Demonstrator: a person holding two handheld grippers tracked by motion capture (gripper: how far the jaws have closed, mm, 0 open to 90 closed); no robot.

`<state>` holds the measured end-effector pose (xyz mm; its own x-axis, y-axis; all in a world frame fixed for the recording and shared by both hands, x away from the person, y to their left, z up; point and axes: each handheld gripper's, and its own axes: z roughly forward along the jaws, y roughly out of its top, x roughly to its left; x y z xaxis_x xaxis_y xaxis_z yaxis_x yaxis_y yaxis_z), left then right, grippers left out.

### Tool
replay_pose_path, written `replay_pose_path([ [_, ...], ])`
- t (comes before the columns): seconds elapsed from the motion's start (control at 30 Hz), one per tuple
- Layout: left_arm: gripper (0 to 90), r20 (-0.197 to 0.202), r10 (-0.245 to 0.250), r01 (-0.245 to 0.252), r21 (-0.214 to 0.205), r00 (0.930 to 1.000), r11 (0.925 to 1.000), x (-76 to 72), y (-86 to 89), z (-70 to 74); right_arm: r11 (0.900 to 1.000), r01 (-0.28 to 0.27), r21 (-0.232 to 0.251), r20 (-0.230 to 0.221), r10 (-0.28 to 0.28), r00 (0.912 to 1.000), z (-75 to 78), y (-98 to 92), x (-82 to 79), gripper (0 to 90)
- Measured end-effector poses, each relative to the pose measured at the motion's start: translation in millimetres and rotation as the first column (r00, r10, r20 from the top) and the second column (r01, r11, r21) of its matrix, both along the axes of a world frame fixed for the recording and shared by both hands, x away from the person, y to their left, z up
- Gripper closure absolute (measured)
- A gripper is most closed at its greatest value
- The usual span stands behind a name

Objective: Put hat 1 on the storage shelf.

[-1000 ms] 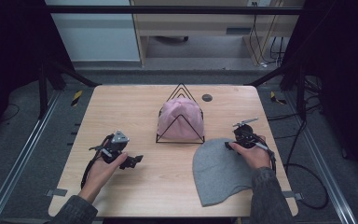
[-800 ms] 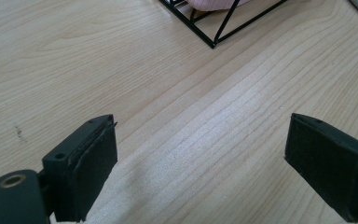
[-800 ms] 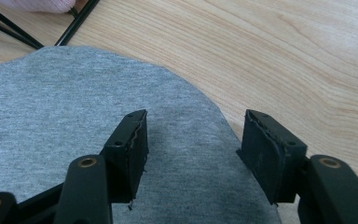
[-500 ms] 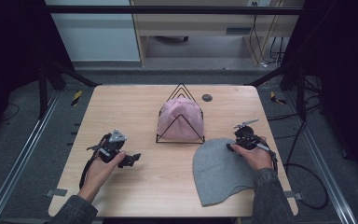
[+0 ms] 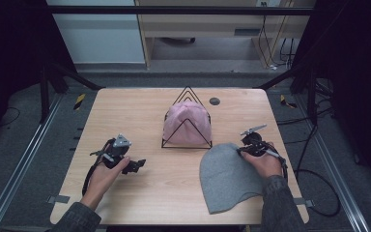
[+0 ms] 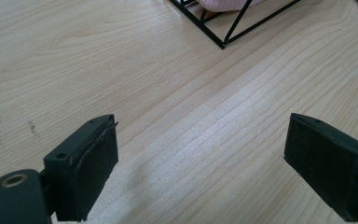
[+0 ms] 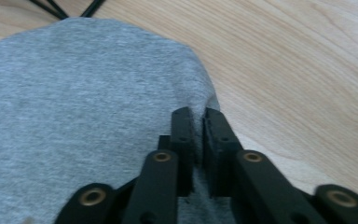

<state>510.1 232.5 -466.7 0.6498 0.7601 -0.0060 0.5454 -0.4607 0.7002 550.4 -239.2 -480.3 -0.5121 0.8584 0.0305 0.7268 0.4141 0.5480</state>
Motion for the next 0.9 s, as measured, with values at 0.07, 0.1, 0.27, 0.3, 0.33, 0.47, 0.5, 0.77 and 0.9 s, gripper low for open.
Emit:
replay_pose_path([
  [0.07,9.0,-0.001,0.0,0.0,0.0,1.0,1.0,0.1,-0.1,-0.1,0.9999,-0.001,0.011,-0.001,0.001,1.0,0.3,-0.1,-1.8,85.6],
  [0.1,9.0,-0.001,0.0,0.0,-0.001,1.0,1.0,0.1,-0.2,-0.1,0.9998,-0.004,0.02,0.004,0.004,1.0,0.7,-0.6,-2.5,85.8],
  [0.27,9.0,0.0,-0.006,0.006,-0.001,1.0,1.0,0.4,-0.2,0.3,0.9987,-0.025,0.043,0.037,0.023,0.999,11.7,0.7,-11.2,86.1],
  [0.3,9.0,0.0,-0.004,0.004,0.0,1.0,1.0,0.4,-0.3,0.1,0.9981,-0.032,0.053,0.047,0.03,0.9985,15.1,1.4,-13.7,86.2],
  [0.33,9.0,0.0,-0.004,0.004,0.0,1.0,1.0,0.4,-0.3,0.1,0.997,-0.041,0.066,0.057,0.037,0.9977,18.4,1.7,-16.3,86.2],
  [0.47,9.0,-0.001,-0.005,0.005,0.0,1.0,1.0,0.5,-0.3,0.1,0.9934,-0.07,0.091,0.092,0.062,0.9938,29.8,3.2,-26.5,86.3],
  [0.5,9.0,-0.003,-0.006,0.006,-0.002,1.0,1.0,0.4,-0.4,0.1,0.9928,-0.077,0.092,0.101,0.068,0.9926,33.1,3.1,-29.0,86.3],
  [0.77,8.7,-0.02,-0.041,0.04,-0.039,0.999,0.9984,0.4,-2.5,-0.3,0.9799,-0.137,0.145,0.189,0.109,0.976,63.0,3.6,-54.1,86.4],
  [0.9,7.9,-0.03,-0.068,0.066,-0.067,0.9973,0.9956,-0.2,-4.9,-0.7,0.9681,-0.19,0.164,0.259,0.143,0.9553,86.2,8.6,-74.2,86.4],
])
